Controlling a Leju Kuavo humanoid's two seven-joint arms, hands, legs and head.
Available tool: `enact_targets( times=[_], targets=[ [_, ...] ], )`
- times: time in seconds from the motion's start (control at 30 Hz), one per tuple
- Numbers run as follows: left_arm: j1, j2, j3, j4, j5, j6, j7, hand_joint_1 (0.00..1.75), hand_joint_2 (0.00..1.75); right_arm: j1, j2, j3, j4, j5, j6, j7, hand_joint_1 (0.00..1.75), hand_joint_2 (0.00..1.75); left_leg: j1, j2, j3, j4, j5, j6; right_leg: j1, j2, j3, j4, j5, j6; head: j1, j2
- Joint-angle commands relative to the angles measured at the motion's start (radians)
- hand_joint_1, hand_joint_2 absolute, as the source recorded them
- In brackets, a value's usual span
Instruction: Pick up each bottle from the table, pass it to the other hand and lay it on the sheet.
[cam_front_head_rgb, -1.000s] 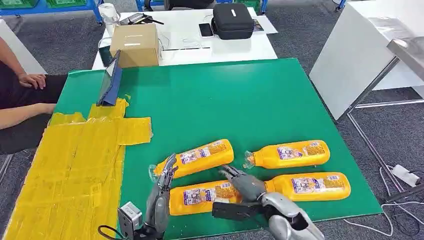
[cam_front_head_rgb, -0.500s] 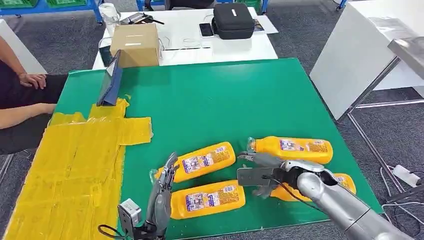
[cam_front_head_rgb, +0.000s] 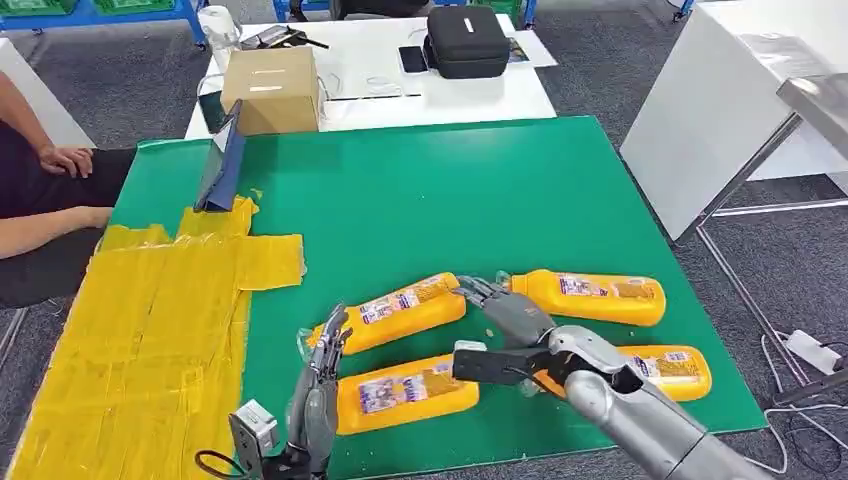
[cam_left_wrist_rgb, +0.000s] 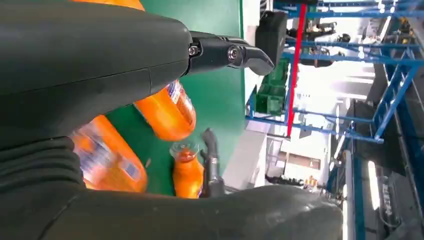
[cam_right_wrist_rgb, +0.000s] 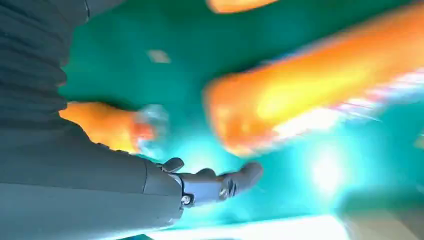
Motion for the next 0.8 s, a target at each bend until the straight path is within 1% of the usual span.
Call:
enact_targets(
  times=[0.03, 0.07, 0.1, 0.17, 0.2, 0.3, 0.33, 0.37, 0.43, 0.47, 0.63, 0.7, 0.77, 0.8],
  targets=[
    [0.088, -0.06, 0.168, -0.206, 0.046, 0.005, 0.002, 0.0, 0.0, 0.197, -0.038, -0.221, -0.361, -0.003, 0.055, -0.053, 0.0, 1.75, 0.001, -0.003, -0.002, 0.002, -0.001, -0.001, 0.001, -0.004, -0.001, 0.002, -0.002, -0.003, 0.0, 0.0],
    [0.092, -0.072, 0.201, -0.231, 0.043, 0.013, 0.002, 0.0, 0.0, 0.199, -0.034, -0.215, -0.356, 0.01, 0.065, -0.054, 0.0, 1.75, 0.001, -0.002, -0.003, 0.002, -0.001, 0.0, 0.001, -0.003, -0.002, 0.001, -0.001, -0.002, 0.0, 0.0],
    [0.093, -0.081, 0.239, -0.244, 0.034, 0.015, 0.002, 0.0, 0.0, 0.185, -0.007, -0.194, -0.323, 0.029, 0.074, -0.057, 0.0, 1.75, 0.001, 0.0, -0.003, 0.002, -0.001, 0.0, 0.001, -0.001, -0.002, 0.001, -0.001, -0.002, 0.0, 0.0],
    [0.09, -0.082, 0.251, -0.241, 0.032, 0.014, 0.002, 0.0, 0.0, 0.172, 0.007, -0.179, -0.301, 0.039, 0.077, -0.057, 0.0, 1.75, 0.001, 0.004, -0.001, 0.001, -0.001, -0.001, 0.001, 0.003, -0.001, 0.0, 0.0, -0.003, 0.0, 0.0],
    [0.09, -0.082, 0.251, -0.241, 0.032, 0.014, 0.002, 0.0, 0.0, 0.172, 0.007, -0.179, -0.301, 0.039, 0.077, -0.057, 0.0, 1.75, 0.001, 0.004, -0.002, 0.0, -0.001, 0.0, 0.001, 0.002, -0.001, 0.0, 0.0, -0.002, 0.0, 0.0],
    [0.082, -0.075, 0.275, -0.227, 0.039, -0.001, 0.002, 0.0, 0.0, 0.124, 0.099, -0.121, -0.183, 0.063, 0.082, -0.059, 0.0, 1.75, 0.0, 0.004, -0.001, -0.001, 0.0, -0.001, 0.0, 0.002, -0.002, -0.001, 0.001, -0.003, 0.0, 0.0],
    [0.082, -0.075, 0.275, -0.227, 0.039, -0.001, 0.002, 0.0, 0.0, 0.124, 0.099, -0.121, -0.183, 0.063, 0.082, -0.059, 0.0, 1.75, 0.0, 0.004, -0.001, -0.001, 0.0, -0.001, 0.0, 0.003, -0.001, -0.001, 0.001, -0.002, 0.0, 0.0],
    [0.08, -0.079, 0.282, -0.217, 0.036, -0.011, 0.002, 0.0, 0.0, 0.105, 0.151, -0.084, -0.11, 0.084, 0.077, -0.057, 0.0, 1.75, 0.001, 0.006, 0.0, -0.002, 0.0, -0.001, 0.001, 0.004, -0.001, -0.002, 0.001, -0.004, 0.0, 0.0],
    [0.078, -0.083, 0.283, -0.204, 0.033, -0.019, 0.002, 0.0, 0.0, 0.091, 0.182, -0.054, -0.059, 0.1, 0.073, -0.056, 0.0, 1.75, 0.001, 0.006, 0.0, -0.002, 0.0, -0.001, 0.001, 0.005, 0.0, -0.002, 0.001, -0.003, 0.0, 0.0],
    [0.078, -0.083, 0.283, -0.204, 0.033, -0.019, 0.002, 0.0, 0.0, 0.091, 0.182, -0.054, -0.059, 0.1, 0.073, -0.056, 0.0, 1.75, 0.001, 0.008, 0.001, -0.002, 0.0, -0.002, 0.001, 0.005, 0.0, -0.002, 0.002, -0.004, 0.0, 0.0],
    [0.073, -0.087, 0.283, -0.189, 0.034, -0.028, 0.002, 0.0, 0.0, 0.084, 0.194, -0.028, -0.023, 0.1, 0.076, -0.056, 0.0, 1.75, 0.002, 0.003, 0.0, -0.001, 0.001, -0.002, 0.001, 0.002, 0.0, -0.001, 0.001, -0.002, 0.0, 0.0],
    [0.067, -0.087, 0.281, -0.178, 0.031, -0.037, 0.002, 0.0, 0.0, 0.061, 0.218, -0.002, 0.025, 0.092, 0.091, -0.051, 0.0, 1.75, 0.002, 0.004, 0.001, -0.002, 0.001, -0.002, 0.001, 0.003, 0.0, -0.001, 0.001, -0.002, 0.0, 0.0],
    [0.058, -0.086, 0.276, -0.164, 0.03, -0.041, 0.002, 0.0, 0.0, 0.026, 0.264, 0.026, 0.108, 0.08, 0.104, -0.045, 0.0, 1.75, 0.002, 0.005, 0.001, -0.002, 0.001, -0.002, 0.001, 0.003, 0.001, -0.001, 0.001, -0.003, 0.0, 0.0],
    [0.058, -0.086, 0.276, -0.164, 0.03, -0.041, 0.002, 0.0, 0.0, 0.026, 0.264, 0.026, 0.108, 0.08, 0.104, -0.045, 0.0, 1.75, 0.002, 0.006, 0.001, -0.002, 0.001, -0.002, 0.001, 0.004, 0.0, -0.001, 0.001, -0.002, 0.001, 0.0]
  ],
)
